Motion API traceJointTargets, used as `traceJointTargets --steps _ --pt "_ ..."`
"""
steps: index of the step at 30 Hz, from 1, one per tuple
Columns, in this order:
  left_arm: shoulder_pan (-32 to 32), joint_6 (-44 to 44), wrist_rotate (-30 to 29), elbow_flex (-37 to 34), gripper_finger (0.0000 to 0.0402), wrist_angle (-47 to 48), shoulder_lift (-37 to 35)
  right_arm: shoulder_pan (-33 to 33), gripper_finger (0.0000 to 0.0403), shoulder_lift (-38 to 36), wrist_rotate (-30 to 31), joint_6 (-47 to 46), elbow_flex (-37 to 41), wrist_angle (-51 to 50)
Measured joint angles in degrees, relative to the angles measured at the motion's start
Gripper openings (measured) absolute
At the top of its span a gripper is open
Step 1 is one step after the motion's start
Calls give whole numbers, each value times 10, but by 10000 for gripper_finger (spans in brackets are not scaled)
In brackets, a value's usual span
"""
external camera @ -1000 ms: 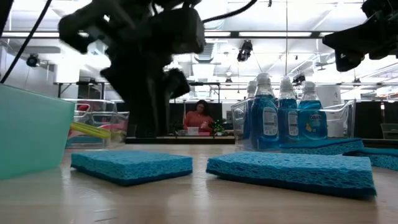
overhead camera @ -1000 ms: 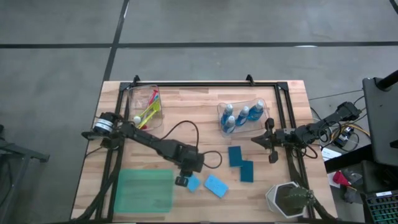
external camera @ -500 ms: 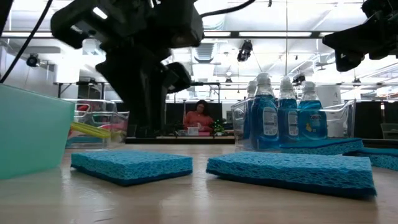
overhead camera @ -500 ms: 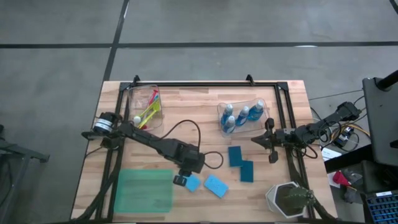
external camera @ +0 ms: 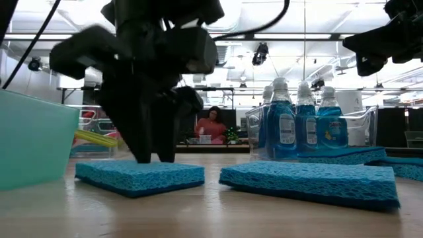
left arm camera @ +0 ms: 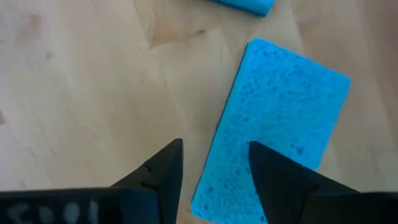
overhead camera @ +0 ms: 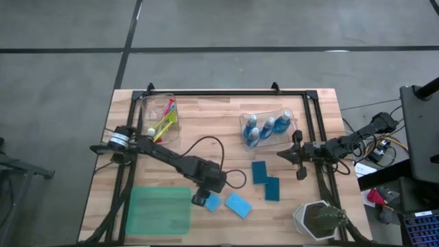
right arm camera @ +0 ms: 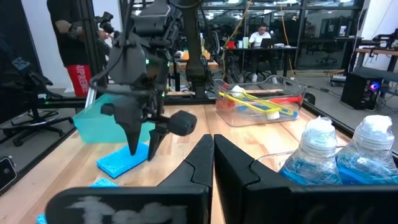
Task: Pick & Place Kitchen Sink Supplies
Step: Put the blue sponge into the green bin
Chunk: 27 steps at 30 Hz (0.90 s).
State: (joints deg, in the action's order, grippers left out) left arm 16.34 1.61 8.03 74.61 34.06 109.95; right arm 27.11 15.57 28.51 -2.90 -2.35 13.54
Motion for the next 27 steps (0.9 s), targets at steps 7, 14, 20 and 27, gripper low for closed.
traceJointTargets --steps 7,14,20,27 --pt "-1 4 6 1 172 -3 22 0 8 0 0 0 0 0" --pt "0 24 -2 1 90 -6 23 0 8 0 0 1 0 0" --pt "0 38 -12 1 10 -9 23 0 8 0 0 0 0 0" --pt "-1 67 -66 36 2 40 21 0 8 0 0 1 0 0"
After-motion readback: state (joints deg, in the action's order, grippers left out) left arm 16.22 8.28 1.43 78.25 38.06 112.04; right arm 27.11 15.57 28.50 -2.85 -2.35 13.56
